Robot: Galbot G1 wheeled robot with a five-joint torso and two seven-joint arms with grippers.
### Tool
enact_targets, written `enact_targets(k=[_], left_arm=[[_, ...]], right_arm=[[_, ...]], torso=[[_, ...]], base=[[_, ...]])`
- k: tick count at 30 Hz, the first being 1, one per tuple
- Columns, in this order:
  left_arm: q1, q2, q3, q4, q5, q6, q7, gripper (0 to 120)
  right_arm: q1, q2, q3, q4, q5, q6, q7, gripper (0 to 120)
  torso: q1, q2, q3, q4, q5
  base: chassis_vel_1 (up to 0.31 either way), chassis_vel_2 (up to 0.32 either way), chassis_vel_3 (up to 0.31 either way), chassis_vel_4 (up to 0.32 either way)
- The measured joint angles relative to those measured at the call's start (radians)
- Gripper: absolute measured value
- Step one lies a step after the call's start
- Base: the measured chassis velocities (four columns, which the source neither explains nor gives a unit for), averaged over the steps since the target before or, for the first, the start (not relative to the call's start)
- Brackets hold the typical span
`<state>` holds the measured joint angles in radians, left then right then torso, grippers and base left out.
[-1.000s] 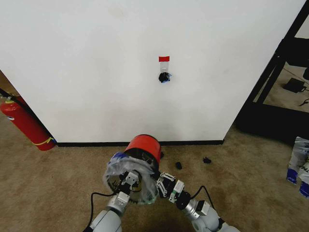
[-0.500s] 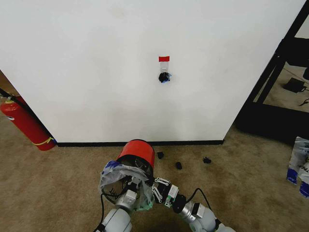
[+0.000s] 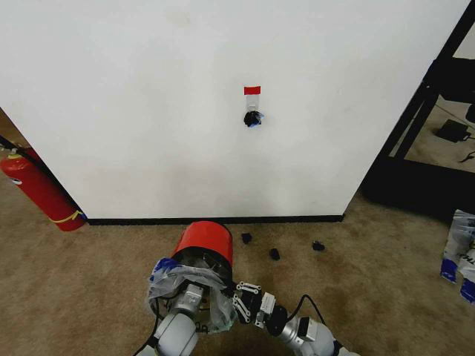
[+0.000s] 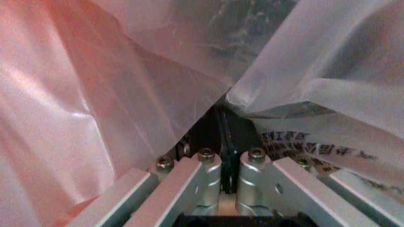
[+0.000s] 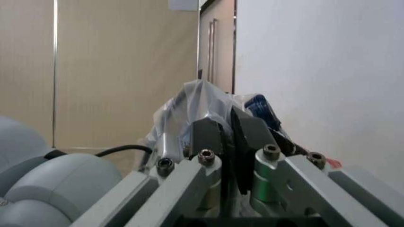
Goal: Pick up the garbage bag from the wall and place it over the trash bin.
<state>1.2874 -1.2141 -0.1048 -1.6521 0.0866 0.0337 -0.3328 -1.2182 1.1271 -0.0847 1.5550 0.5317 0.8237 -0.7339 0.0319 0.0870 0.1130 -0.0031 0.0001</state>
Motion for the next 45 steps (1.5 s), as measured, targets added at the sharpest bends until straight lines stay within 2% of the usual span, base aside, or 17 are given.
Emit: enact_targets(k=[15,22,33,45], left_arm=[[0.051,0.004,0.056,-0.068,0.008,-0.009,0.052,0],[0.044,-0.012,0.073,-0.059,0.015,-0.014,0.061,0],[-0.003,-0.034,0.082,-0.010,0.001,-0.021,0.064,0],[-0.030,-0.018,0.054,0.046,-0.002,-0.024,0.035,0]], right_arm=[[0.033,0.020,0.010,-0.030,0.008,-0.001,0.036,1],[0.044,0.032,0.013,-0.047,0.005,-0.001,0.053,1],[0.035,0.040,-0.002,-0.076,0.003,-0.001,-0.035,1],[0.022,0.015,0.013,-0.046,0.029,-0.001,-0.061,1]], torso=[[0.000,0.000,0.000,0.0000,0.0000],[0.000,0.000,0.000,0.0000,0.0000],[0.000,0.000,0.000,0.0000,-0.0002],[0.000,0.000,0.000,0.0000,-0.0001]], base=[[0.000,0.000,0.000,0.000],[0.000,0.000,0.000,0.000],[0.000,0.000,0.000,0.000],[0.000,0.000,0.000,0.000]])
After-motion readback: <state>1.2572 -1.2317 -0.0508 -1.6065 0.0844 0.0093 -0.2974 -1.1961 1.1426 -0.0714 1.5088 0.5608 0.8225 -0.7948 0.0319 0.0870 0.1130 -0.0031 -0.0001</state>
